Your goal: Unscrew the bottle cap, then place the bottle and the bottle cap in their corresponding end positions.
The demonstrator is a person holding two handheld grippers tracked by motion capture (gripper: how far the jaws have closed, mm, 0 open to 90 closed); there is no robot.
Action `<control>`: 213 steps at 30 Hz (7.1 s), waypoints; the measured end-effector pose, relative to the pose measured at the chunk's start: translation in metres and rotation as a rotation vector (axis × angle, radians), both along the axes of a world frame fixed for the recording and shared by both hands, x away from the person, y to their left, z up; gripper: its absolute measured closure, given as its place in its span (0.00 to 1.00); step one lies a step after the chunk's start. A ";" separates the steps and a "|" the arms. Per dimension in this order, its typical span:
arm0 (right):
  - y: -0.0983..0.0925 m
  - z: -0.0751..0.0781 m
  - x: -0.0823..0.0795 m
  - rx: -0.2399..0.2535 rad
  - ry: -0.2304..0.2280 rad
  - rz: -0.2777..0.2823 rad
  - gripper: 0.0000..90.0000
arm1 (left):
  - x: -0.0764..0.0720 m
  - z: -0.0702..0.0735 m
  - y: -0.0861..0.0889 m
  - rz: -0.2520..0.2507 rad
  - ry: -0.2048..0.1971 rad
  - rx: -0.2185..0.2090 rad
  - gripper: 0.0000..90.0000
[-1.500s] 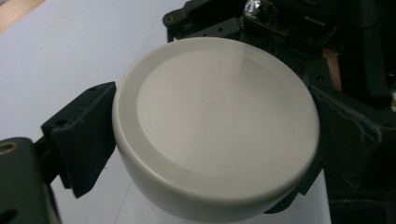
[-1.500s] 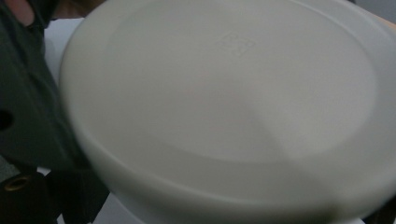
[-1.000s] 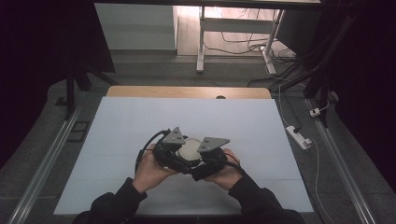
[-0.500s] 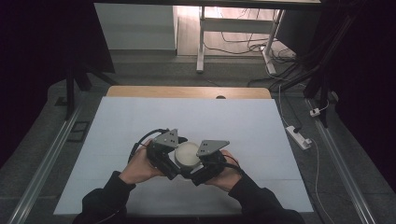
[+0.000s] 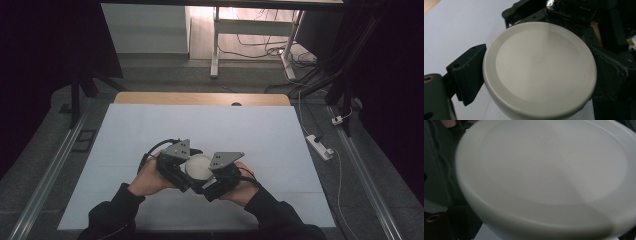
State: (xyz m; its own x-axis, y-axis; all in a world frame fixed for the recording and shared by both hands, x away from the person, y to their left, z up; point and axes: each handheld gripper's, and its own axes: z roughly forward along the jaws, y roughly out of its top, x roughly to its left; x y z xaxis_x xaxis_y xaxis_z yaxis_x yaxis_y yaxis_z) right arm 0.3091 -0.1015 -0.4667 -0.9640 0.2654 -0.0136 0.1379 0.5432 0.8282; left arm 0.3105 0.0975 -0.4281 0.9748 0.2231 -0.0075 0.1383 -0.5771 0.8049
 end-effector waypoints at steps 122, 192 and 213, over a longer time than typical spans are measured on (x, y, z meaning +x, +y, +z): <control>-0.021 -0.003 0.037 -0.036 -0.004 -0.224 0.08 | -0.020 0.006 0.012 0.277 0.015 -0.044 0.09; 0.013 -0.016 0.136 -0.025 -0.011 -0.370 0.08 | -0.006 -0.082 -0.028 0.180 0.027 0.039 0.09; 0.018 -0.033 0.150 -0.048 0.001 -0.391 0.08 | 0.005 -0.107 -0.040 0.206 0.045 0.129 0.09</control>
